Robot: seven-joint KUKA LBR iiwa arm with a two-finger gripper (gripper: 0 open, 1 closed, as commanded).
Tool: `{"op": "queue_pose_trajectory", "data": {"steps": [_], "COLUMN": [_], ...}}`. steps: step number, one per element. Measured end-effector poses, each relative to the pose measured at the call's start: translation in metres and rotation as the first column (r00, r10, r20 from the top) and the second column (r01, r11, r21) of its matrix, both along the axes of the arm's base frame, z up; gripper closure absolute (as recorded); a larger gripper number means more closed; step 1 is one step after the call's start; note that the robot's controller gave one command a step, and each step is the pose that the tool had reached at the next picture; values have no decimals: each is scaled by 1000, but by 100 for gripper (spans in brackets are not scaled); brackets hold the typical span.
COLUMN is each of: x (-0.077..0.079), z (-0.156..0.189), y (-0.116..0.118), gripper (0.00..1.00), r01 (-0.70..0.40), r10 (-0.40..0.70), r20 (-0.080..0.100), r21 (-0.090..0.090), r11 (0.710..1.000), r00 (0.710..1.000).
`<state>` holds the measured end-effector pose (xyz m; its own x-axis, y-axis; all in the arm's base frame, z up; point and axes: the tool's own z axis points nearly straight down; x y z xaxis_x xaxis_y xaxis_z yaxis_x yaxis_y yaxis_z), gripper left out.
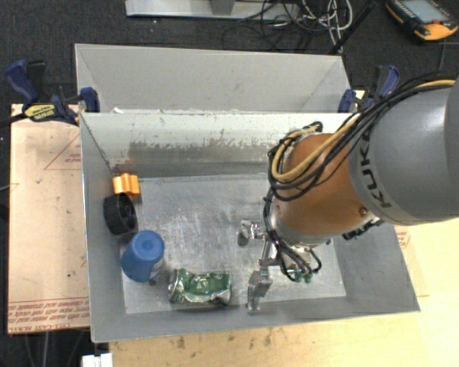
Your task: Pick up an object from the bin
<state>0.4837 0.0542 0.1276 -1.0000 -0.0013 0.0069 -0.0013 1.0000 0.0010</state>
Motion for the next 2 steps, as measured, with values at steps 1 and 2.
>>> {"op": "queue_pose_trajectory", "data": {"steps": [1,2], "x": [2,3], "z": [3,-19], "y": [0,25], "gripper": [0,0], "r01": [2,-51], "r10": [-2,51], "r20": [6,12], "r21": [0,-2], "r11": [1000,999], "r00": [1000,999]}}
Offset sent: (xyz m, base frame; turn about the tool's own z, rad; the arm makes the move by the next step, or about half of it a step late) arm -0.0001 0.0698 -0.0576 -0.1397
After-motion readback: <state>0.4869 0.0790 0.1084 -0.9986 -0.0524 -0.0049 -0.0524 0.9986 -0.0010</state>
